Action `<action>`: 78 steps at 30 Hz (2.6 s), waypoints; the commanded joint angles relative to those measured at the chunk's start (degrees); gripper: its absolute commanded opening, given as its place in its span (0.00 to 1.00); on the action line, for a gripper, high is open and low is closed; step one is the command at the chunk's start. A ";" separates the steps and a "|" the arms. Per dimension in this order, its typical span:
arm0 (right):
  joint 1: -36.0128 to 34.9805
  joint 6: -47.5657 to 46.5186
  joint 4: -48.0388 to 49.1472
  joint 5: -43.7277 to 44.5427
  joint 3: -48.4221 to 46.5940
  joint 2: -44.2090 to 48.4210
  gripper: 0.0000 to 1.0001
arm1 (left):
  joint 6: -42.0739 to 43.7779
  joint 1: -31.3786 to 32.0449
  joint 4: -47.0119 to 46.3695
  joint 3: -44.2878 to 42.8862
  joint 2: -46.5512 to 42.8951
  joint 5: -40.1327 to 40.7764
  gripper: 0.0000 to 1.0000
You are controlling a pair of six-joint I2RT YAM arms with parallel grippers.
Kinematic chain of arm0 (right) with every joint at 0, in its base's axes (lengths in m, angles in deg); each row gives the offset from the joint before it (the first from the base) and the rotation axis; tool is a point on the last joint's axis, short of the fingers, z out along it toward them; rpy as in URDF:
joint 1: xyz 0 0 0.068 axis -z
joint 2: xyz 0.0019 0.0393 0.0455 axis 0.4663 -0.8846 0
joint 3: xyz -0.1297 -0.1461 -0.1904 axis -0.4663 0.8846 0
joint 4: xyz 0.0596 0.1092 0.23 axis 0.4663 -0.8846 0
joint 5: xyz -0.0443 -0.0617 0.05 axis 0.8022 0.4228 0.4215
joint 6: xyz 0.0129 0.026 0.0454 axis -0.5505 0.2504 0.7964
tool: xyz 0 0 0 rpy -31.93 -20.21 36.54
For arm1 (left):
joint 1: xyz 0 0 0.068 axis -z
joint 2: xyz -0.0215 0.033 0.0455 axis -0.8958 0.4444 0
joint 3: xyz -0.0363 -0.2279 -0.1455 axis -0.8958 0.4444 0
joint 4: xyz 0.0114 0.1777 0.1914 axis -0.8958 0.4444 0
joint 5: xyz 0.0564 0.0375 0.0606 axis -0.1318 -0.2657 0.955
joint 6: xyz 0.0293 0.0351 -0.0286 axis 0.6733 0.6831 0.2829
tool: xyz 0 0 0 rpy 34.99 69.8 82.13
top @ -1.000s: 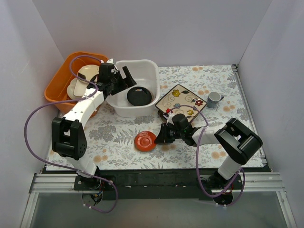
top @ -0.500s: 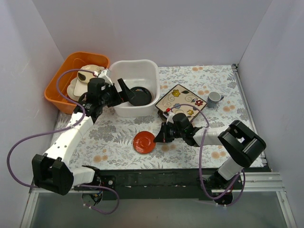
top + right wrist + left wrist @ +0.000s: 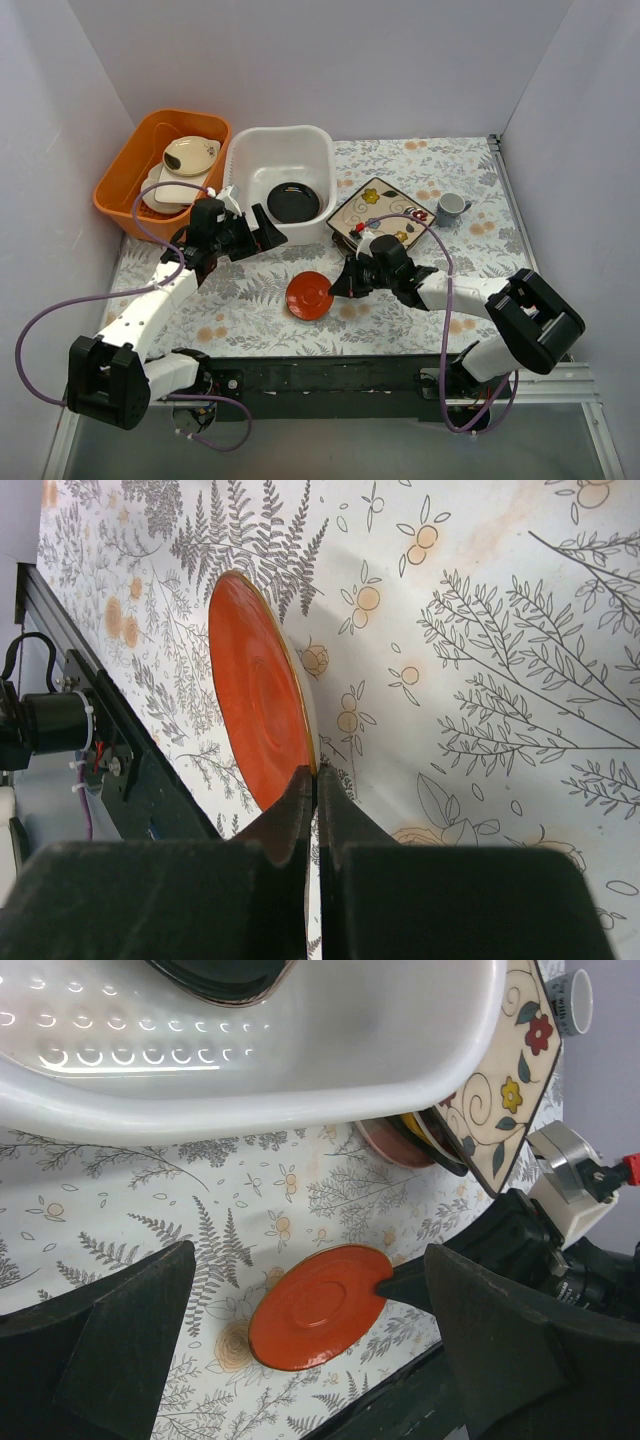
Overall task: Place the plates into the plastic bin on the countertop
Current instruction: Pick up the plate at the center of the board.
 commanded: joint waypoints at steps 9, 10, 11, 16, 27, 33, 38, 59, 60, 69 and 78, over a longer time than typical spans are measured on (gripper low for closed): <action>0.42 -1.48 -0.39 1.03 -1.04 5.52 0.01 | -1.09 0.60 -9.66 6.14 -3.18 -8.10 0.98; 0.42 -1.66 -0.65 1.21 -1.47 5.61 0.01 | -1.44 0.60 -10.54 6.75 -3.27 -8.37 0.98; 0.50 -1.75 -1.26 1.47 -1.74 5.79 0.01 | -1.53 0.60 -12.03 7.89 -3.62 -8.72 0.98; 0.68 -1.84 -2.32 1.91 -2.01 7.63 0.01 | -2.85 0.78 -16.78 10.97 -3.27 -12.23 0.96; 1.56 -1.75 -3.64 3.32 -0.96 11.32 0.01 | -3.03 2.36 -22.68 13.61 -0.28 -16.02 0.89; 2.44 -1.75 -3.55 3.58 -0.78 12.91 0.01 | -3.29 4.64 -24.78 15.02 1.74 -14.44 0.85; 3.14 -2.01 -3.38 3.14 -1.13 13.09 0.01 | -2.15 6.05 -25.14 14.93 3.67 -13.92 0.80; 4.46 -0.69 -1.97 1.91 0.54 16.51 0.01 | -5.57 9.21 -33.57 17.39 8.77 -16.81 0.49; 4.46 -0.52 -1.97 1.65 0.63 16.51 0.01 | -5.84 9.30 -34.10 17.57 8.86 -16.90 0.47; 4.46 0.01 -0.12 -1.60 1.51 15.46 0.01 | -7.07 10.80 -36.30 18.53 9.65 -17.08 0.06; 4.46 -1.57 -0.04 -1.42 1.95 14.76 0.04 | -7.33 10.97 -36.21 18.89 8.77 -15.93 0.00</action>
